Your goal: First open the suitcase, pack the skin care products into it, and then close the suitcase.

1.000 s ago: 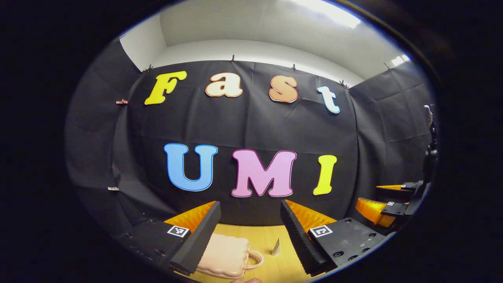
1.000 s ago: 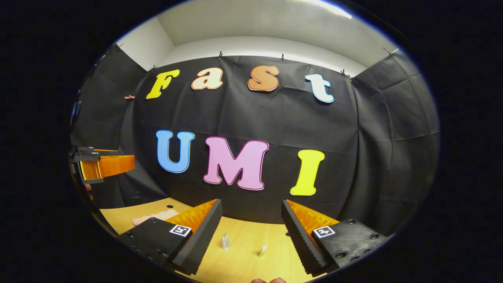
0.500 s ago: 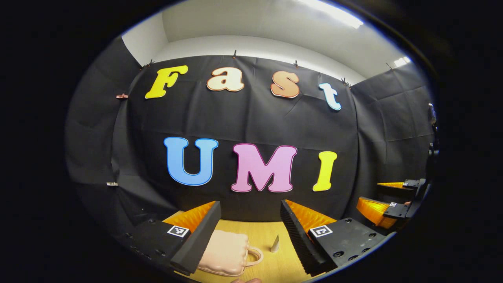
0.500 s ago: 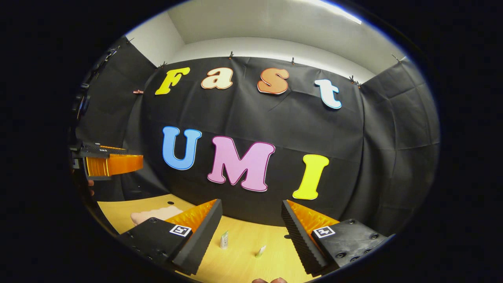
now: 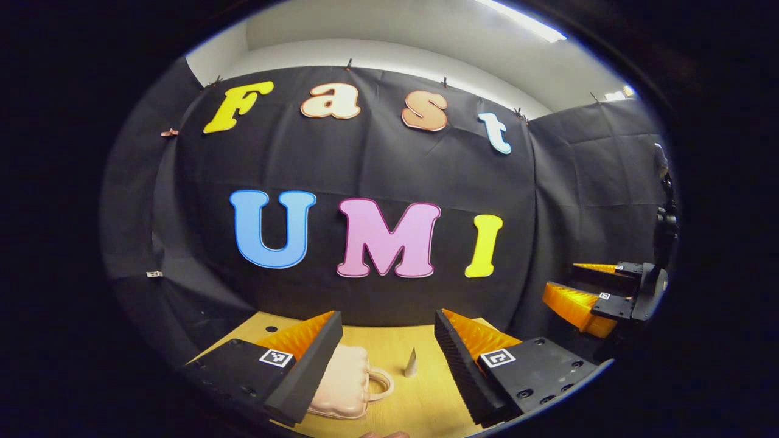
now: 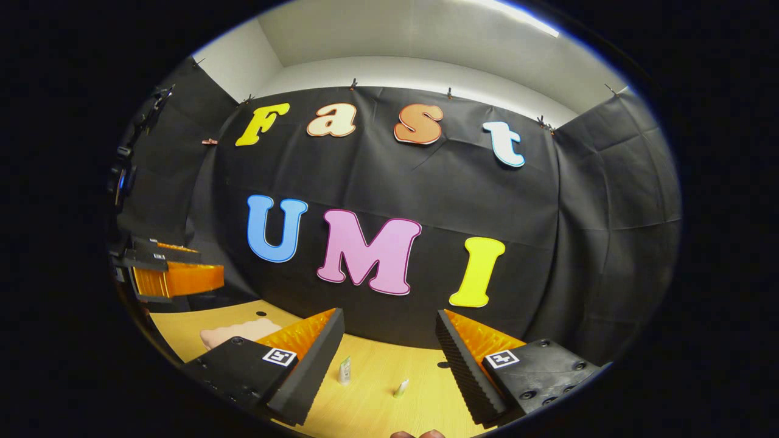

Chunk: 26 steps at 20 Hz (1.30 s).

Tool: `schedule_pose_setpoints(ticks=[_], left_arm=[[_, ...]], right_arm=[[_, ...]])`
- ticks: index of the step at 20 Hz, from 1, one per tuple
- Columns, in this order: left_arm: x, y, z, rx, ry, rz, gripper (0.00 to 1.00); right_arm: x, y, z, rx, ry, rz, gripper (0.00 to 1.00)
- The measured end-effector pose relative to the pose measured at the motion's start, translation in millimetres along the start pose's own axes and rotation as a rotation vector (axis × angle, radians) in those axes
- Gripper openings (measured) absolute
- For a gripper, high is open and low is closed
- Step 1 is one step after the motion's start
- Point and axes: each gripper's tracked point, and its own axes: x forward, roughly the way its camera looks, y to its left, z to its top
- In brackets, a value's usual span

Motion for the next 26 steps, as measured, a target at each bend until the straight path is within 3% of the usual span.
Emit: schedule_pose_setpoints(ticks=[8, 11, 14, 20, 26], left_arm=[[56, -21, -111, -0.029, 0.365, -0.181, 0.96], [85, -33, -175, 0.002, 0.549, -0.205, 0.96], [118, -36, -231, 0.021, 0.701, -0.156, 0.97], [175, -6, -310, -0.013, 0.936, 0.019, 0.97], [200, 16, -352, -0.002, 1.041, 0.135, 0.97]], right_arm=[[1, -24, -13, -0.027, -0.002, -0.126, 0.96], [1, -41, -30, -0.075, 0.012, -0.114, 0.96], [8, -62, -57, -0.073, 0.056, -0.084, 0.96], [16, -131, -112, 0.062, 0.156, -0.133, 0.96], [19, -186, -141, 0.094, 0.207, -0.169, 0.96]])
